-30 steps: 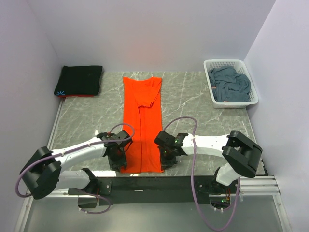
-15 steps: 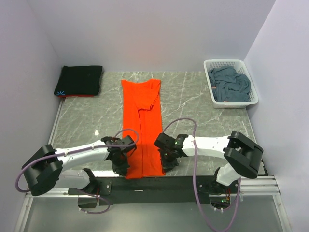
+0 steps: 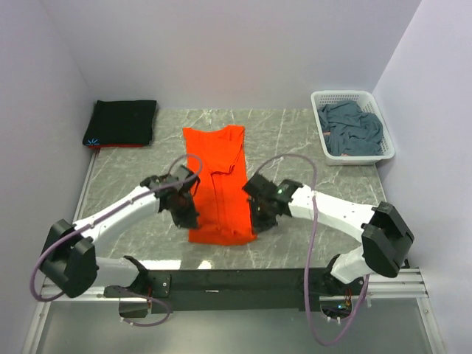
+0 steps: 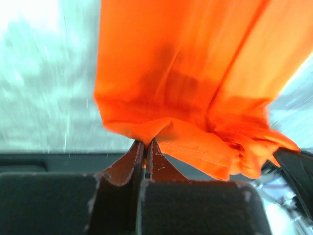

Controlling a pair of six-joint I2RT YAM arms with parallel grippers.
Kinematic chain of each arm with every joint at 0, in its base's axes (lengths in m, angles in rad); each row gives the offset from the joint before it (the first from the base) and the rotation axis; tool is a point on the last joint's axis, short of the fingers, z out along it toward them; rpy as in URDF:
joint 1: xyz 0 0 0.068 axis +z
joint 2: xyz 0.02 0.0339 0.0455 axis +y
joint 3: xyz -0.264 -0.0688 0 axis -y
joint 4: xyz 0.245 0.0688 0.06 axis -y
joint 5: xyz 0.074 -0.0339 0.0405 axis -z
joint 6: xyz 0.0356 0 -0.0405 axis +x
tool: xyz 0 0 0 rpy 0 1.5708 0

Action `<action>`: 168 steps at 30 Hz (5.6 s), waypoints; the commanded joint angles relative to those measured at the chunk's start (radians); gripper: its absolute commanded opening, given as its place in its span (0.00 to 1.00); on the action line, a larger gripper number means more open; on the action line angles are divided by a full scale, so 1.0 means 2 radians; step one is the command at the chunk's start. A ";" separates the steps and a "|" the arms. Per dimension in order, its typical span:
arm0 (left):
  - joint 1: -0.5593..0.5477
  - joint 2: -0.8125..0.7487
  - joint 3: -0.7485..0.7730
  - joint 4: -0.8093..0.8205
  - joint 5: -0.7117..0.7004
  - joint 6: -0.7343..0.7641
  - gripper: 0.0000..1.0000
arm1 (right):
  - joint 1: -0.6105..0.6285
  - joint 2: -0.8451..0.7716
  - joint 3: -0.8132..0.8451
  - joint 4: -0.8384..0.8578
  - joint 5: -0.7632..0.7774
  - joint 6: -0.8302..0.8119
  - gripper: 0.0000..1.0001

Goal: Fold and stack the t-shirts
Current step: Fold the tshirt

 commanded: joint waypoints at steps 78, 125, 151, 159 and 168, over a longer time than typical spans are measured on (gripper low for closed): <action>0.168 0.241 0.151 0.254 -0.151 0.164 0.30 | -0.175 0.260 0.254 0.160 0.117 -0.151 0.15; 0.022 0.173 -0.043 0.279 -0.061 0.102 0.13 | -0.151 0.315 0.254 0.312 0.099 -0.184 0.11; 0.061 0.023 0.001 0.248 -0.160 0.056 0.56 | -0.149 0.033 -0.037 0.413 -0.121 -0.122 0.15; 0.080 0.097 0.003 0.297 -0.131 0.053 0.36 | -0.121 0.037 -0.075 0.467 -0.149 -0.086 0.13; 0.083 0.138 0.002 0.324 -0.183 0.060 0.22 | -0.114 0.141 -0.052 0.532 -0.169 -0.072 0.07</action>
